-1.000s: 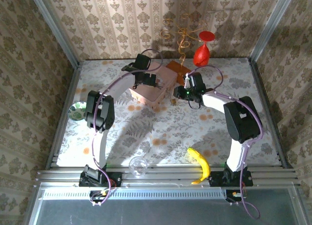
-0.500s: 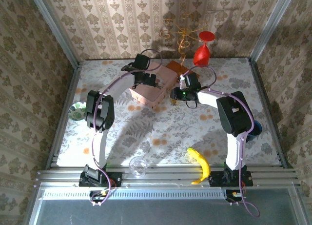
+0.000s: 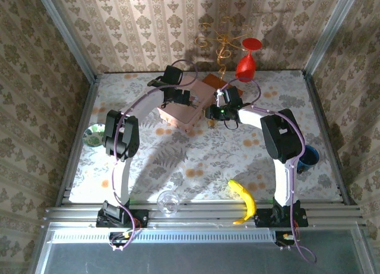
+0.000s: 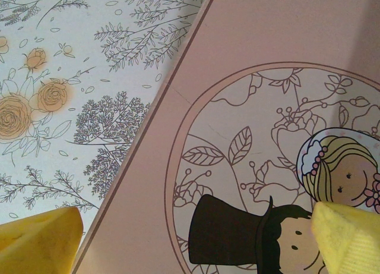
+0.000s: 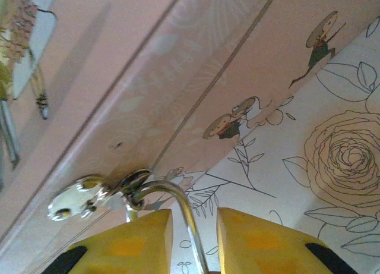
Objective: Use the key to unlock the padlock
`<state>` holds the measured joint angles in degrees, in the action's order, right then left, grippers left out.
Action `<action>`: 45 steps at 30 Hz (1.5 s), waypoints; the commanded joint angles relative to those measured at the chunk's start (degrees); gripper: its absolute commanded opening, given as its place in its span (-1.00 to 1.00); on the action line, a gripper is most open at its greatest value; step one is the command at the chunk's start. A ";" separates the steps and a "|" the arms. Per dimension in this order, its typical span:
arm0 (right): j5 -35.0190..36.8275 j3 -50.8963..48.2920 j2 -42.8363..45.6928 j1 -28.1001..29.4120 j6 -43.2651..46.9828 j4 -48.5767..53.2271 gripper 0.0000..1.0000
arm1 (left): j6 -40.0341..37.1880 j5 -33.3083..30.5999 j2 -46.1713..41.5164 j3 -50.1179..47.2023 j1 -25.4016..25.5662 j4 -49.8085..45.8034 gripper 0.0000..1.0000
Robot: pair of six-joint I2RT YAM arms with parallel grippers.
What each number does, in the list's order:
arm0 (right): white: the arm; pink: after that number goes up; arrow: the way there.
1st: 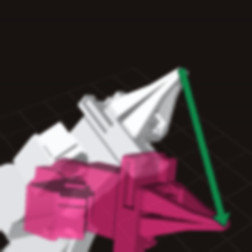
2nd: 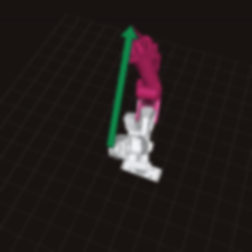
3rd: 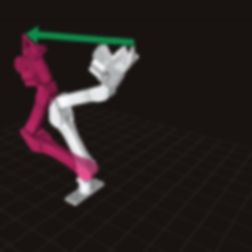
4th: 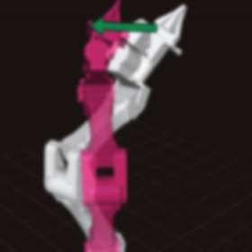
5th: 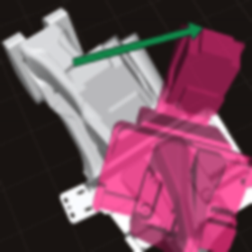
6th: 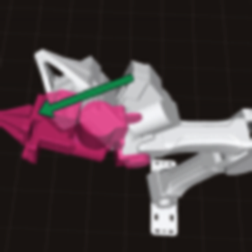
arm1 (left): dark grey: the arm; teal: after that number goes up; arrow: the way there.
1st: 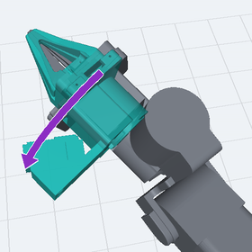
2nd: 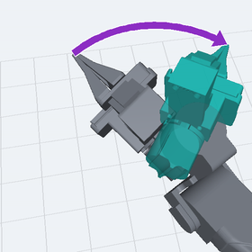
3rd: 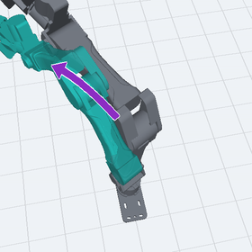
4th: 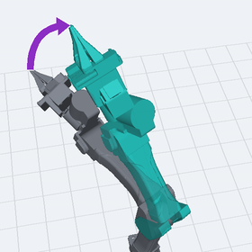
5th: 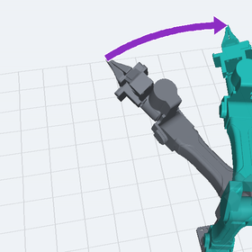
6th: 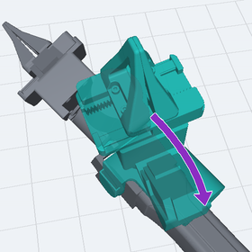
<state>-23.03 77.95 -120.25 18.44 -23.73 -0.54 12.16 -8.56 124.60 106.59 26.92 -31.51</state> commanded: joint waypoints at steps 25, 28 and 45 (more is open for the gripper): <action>-6.33 0.25 -4.56 -0.61 -9.53 -9.02 -1.00 | -0.74 0.25 2.23 -0.83 -2.05 -4.00 1.00; -5.54 -1.27 -4.34 -0.81 -11.78 -11.39 -1.00 | -0.74 -0.05 2.14 -1.25 -2.03 -4.07 1.00; 2.02 -2.28 -0.80 -1.06 -20.27 -10.01 -1.00 | -0.83 -1.02 1.79 -1.82 -2.26 -4.44 1.00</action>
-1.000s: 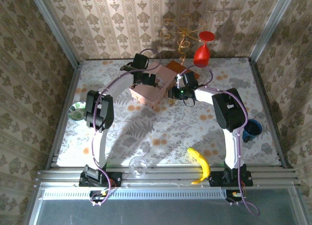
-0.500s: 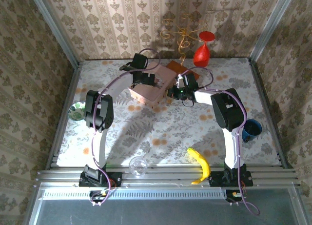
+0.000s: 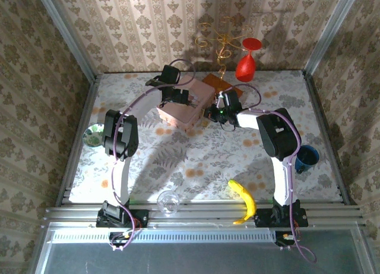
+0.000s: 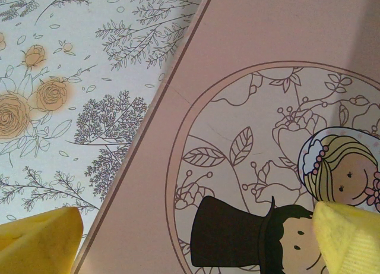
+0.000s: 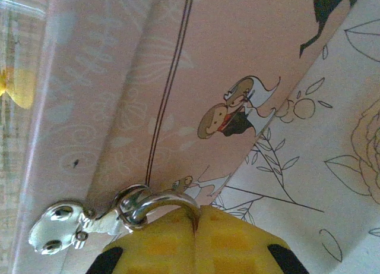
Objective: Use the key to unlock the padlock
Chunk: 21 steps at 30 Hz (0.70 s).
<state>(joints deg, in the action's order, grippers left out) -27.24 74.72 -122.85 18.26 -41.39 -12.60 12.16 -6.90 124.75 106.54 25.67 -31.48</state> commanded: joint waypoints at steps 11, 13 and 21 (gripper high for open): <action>8.41 1.72 1.88 -0.86 -6.81 2.23 -1.00 | -1.04 -2.16 1.37 -2.06 -1.18 -4.39 1.00; 8.82 1.92 1.82 -0.95 -7.47 2.11 -1.00 | -1.13 -2.33 1.20 -2.21 -1.16 -4.36 1.00; 10.60 2.61 1.78 -1.30 -9.84 2.27 -1.00 | -1.00 -2.01 1.10 -2.35 -1.41 -4.20 1.00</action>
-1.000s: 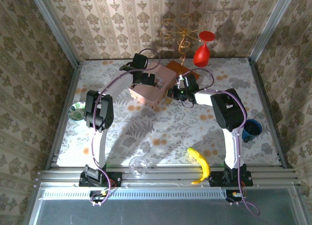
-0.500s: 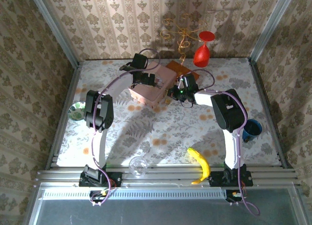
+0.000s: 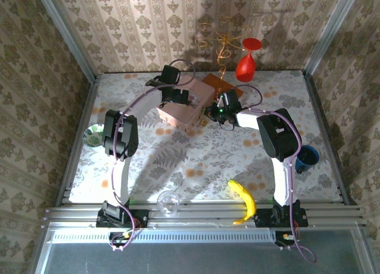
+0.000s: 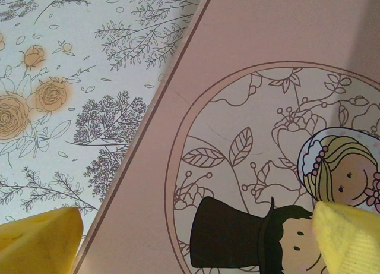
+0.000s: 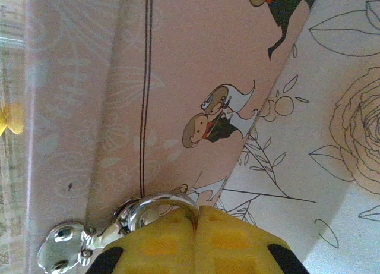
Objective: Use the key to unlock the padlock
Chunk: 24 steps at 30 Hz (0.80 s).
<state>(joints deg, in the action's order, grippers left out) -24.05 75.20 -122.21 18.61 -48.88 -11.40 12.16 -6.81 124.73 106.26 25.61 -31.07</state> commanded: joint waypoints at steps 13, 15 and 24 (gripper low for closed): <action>9.24 0.65 1.37 -2.70 -6.32 -1.02 -1.00 | -1.26 -2.07 0.69 -2.59 -1.50 -4.43 1.00; 9.22 0.52 1.26 -2.87 -7.05 -1.56 -1.00 | -1.33 -2.13 0.73 -2.68 -1.50 -4.52 1.00; 10.14 0.73 1.43 -3.14 -8.12 -1.85 -1.00 | -1.18 -1.98 0.43 -2.55 -1.57 -4.62 1.00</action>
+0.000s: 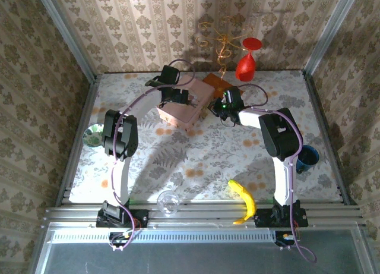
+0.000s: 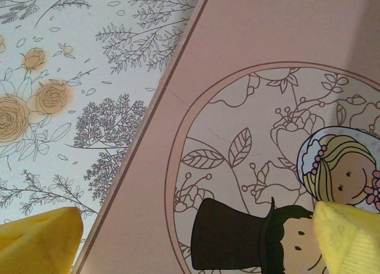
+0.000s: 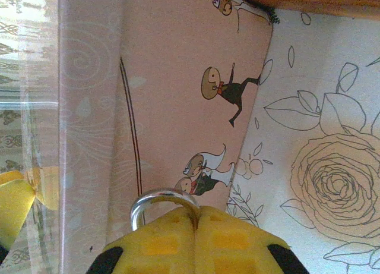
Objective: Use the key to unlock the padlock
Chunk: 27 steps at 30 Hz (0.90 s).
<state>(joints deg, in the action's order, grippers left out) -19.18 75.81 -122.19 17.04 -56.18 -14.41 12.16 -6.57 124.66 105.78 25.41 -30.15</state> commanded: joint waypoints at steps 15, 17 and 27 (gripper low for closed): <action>10.37 -6.49 7.62 -4.14 0.70 4.01 -1.00 | -1.33 -2.48 0.50 -2.66 -1.33 -5.44 1.00; 10.85 -8.49 9.57 -4.16 1.54 4.77 -1.00 | -1.44 -2.66 0.32 -2.86 -1.43 -5.36 1.00; 17.89 -18.85 27.05 -4.12 11.16 19.96 -1.00 | -1.22 -2.18 -1.64 -4.56 -1.50 -4.18 1.00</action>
<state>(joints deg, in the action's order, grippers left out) -5.45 58.30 -100.14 12.80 -49.54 -1.63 12.16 -6.61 123.52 103.63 25.39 -28.21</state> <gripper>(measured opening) 0.046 0.998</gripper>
